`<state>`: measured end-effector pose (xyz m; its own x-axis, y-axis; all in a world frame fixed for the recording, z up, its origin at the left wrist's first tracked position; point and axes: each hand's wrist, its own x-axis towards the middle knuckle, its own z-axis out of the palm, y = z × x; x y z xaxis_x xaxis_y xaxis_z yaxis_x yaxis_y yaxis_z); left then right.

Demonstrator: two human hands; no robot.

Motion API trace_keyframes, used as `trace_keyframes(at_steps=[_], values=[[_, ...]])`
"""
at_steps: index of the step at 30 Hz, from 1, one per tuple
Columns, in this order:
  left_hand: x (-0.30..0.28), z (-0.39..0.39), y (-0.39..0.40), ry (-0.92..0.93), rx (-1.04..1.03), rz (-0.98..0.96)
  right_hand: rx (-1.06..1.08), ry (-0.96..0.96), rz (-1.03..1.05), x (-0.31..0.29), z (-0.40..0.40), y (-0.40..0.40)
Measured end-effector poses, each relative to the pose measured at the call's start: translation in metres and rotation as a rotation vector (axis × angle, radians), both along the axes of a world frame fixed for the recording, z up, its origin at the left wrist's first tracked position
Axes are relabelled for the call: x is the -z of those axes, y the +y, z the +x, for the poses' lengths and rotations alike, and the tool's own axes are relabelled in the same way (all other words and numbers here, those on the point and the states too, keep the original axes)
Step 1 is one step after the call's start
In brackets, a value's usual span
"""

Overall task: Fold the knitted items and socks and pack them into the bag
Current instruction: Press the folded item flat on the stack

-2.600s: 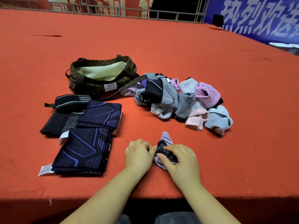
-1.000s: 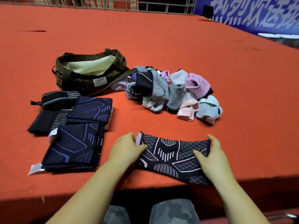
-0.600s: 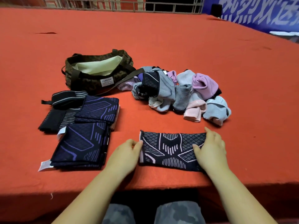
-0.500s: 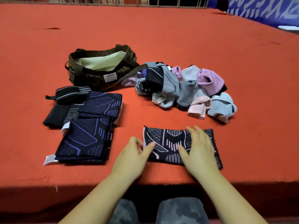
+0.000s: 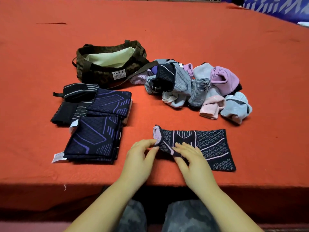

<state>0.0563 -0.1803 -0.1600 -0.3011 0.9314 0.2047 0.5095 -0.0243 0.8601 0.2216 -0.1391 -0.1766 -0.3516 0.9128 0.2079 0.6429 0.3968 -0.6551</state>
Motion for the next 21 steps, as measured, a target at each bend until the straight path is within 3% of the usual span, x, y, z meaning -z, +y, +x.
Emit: trace_keyframes(at_steps=[4,8,12,16,19,21], values=[[-0.020,-0.009,0.002,-0.350,0.089,-0.026,0.012,0.074,-0.057,-0.011,0.008,0.002],[-0.021,-0.027,0.006,-0.178,0.141,-0.316,-0.121,-0.141,-0.095,-0.013,0.008,-0.003],[-0.025,-0.023,0.026,0.061,-0.062,-0.387,-0.228,-0.158,-0.132,-0.016,-0.006,-0.011],[-0.011,-0.019,0.062,0.224,-0.010,-0.506,-0.287,-0.099,-0.158,-0.016,-0.015,-0.006],[-0.011,-0.019,0.069,0.154,-0.001,-0.452,-0.172,0.023,-0.165,-0.020,-0.014,0.010],[-0.012,-0.015,0.066,-0.028,0.015,-0.396,-0.067,0.019,-0.078,-0.024,-0.017,0.025]])
